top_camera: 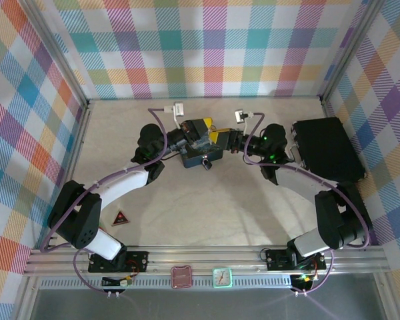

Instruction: Unlock a padlock with a key

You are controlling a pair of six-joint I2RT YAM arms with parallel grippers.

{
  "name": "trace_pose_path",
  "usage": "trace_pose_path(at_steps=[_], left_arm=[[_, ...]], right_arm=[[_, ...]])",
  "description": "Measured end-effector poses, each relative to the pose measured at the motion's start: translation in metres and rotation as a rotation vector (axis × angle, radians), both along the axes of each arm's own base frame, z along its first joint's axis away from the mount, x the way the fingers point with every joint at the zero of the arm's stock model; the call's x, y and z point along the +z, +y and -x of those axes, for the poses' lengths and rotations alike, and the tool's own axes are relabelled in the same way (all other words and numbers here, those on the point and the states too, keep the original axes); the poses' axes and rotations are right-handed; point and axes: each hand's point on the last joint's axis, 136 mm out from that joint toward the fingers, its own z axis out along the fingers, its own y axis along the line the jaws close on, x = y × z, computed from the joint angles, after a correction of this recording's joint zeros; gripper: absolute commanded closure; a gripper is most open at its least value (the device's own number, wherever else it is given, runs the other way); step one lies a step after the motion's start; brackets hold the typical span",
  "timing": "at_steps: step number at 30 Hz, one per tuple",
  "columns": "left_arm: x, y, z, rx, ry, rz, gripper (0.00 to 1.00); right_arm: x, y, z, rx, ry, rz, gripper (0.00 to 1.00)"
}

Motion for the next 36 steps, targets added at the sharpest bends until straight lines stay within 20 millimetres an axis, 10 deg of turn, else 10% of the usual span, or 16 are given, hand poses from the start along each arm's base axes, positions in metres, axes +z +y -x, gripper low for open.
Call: trace_pose_path(at_steps=[14, 20, 29, 36], left_arm=[[0.003, 0.003, -0.001, 0.016, -0.011, 0.018, 1.00], [-0.002, 0.014, -0.005, 0.042, 0.023, 0.010, 0.11], [0.007, 0.078, -0.022, 0.189, 0.072, 0.019, 0.12], [-0.054, 0.067, -0.019, 0.176, 0.238, -0.065, 0.18]], right_arm=[[0.006, 0.004, 0.000, 0.013, 0.021, -0.054, 1.00], [-0.008, 0.005, -0.004, -0.005, 0.032, -0.008, 1.00], [-0.035, -0.005, 0.005, -0.058, 0.016, 0.183, 1.00], [-0.068, -0.032, 0.008, -0.191, 0.015, 0.430, 1.00]])
